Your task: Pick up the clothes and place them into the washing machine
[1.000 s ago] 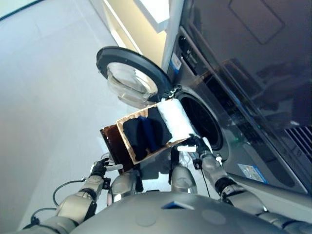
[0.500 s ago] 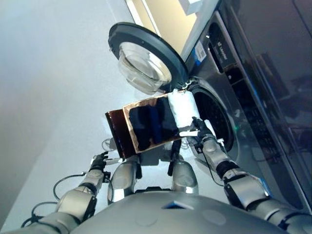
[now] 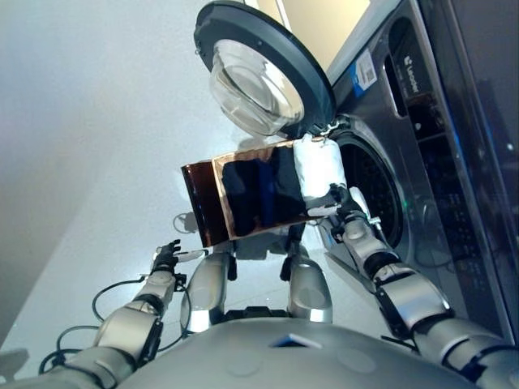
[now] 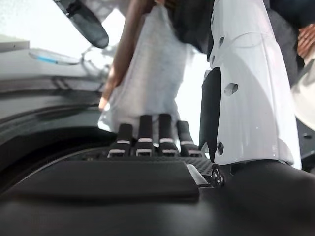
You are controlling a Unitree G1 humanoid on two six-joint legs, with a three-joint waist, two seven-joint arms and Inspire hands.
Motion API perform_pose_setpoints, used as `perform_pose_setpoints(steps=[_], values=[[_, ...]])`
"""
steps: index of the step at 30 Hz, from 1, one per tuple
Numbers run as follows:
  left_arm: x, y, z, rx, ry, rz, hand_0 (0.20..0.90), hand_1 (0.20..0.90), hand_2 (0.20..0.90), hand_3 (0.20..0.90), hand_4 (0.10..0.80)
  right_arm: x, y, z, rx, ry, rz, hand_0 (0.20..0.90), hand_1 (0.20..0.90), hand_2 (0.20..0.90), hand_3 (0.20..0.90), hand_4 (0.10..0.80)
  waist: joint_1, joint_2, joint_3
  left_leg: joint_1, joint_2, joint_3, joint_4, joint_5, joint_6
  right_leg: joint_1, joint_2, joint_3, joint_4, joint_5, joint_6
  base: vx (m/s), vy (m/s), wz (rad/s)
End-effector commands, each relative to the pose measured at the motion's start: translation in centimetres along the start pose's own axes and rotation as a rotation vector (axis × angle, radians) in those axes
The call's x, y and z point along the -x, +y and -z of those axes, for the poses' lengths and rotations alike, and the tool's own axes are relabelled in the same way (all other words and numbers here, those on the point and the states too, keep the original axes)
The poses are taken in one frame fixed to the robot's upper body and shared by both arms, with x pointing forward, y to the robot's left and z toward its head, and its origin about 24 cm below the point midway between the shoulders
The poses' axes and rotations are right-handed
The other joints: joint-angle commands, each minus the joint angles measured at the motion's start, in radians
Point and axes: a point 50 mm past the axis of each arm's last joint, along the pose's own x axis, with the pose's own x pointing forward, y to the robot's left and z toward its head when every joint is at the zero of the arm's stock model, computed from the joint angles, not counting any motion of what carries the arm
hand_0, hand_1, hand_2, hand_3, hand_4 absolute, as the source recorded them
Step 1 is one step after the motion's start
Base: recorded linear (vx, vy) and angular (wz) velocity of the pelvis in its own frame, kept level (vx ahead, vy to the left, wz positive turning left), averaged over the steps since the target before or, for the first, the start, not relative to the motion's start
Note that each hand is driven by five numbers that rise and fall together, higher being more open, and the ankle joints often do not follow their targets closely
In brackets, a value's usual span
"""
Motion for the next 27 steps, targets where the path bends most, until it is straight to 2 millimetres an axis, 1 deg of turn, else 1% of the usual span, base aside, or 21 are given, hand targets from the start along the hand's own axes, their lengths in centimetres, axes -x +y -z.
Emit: perform_pose_setpoints(steps=[1,4,7,13,20,27], values=[[0.1,0.8,0.8,-0.006,0.022,-0.047,0.900,0.900,0.900,0.900,0.800,-1.0,-2.6,-3.2,-0.027,-0.076,0.106,0.900,0.900,0.900,0.900,0.800,0.029,0.002,-0.007,-0.077,0.013,0.007,0.100,-0.020,-0.068,-0.055,-0.029,0.064,0.146,-0.066,-0.001,-0.044,-0.005,0.08],[0.0,0.8,0.7,-0.001,0.019,-0.050,0.900,0.900,0.900,0.900,0.800,-1.1,-2.8,-3.4,-0.045,-0.074,0.122,0.900,0.900,0.900,0.900,0.800,0.028,0.005,0.000,-0.088,0.014,0.006,0.116,-0.026,-0.067,-0.067,-0.024,0.069,0.160,-0.073,-0.006,-0.028,-0.002,0.01],[0.1,1.0,0.9,0.011,0.027,-0.063,0.900,0.900,0.900,0.900,0.800,-1.0,-2.5,-3.8,-0.099,-0.081,0.137,0.900,0.900,0.900,0.900,0.800,0.025,0.002,0.007,-0.100,0.019,0.010,0.133,-0.031,-0.067,-0.079,-0.018,0.072,0.173,-0.080,-0.010,0.000,0.000,0.00],[0.2,1.2,1.5,0.018,0.046,-0.092,0.900,0.900,0.900,0.900,0.800,-0.5,-1.2,-3.8,-0.144,-0.095,0.152,0.900,0.900,0.900,0.900,0.800,0.015,-0.007,0.003,-0.100,0.026,0.013,0.135,-0.035,-0.066,-0.086,-0.011,0.077,0.176,-0.080,-0.009,-0.006,-0.002,-0.04],[0.2,0.7,0.8,0.043,0.015,-0.121,0.900,0.900,0.900,0.900,0.800,-0.2,-1.2,-4.6,-0.176,-0.123,0.237,0.900,0.900,0.900,0.900,0.800,0.003,-0.002,0.007,-0.126,0.034,0.020,0.155,-0.038,-0.067,-0.119,-0.008,0.079,0.193,-0.081,-0.011,-0.034,0.006,-0.06],[0.2,0.8,0.6,0.057,0.008,-0.159,0.900,0.900,0.900,0.900,0.800,0.0,-1.6,-5.7,-0.216,-0.159,0.309,0.900,0.900,0.900,0.900,0.800,-0.001,0.004,0.017,-0.175,0.045,0.017,0.210,-0.050,-0.071,-0.168,-0.005,0.079,0.246,-0.098,-0.018,-0.042,-0.002,0.00]])
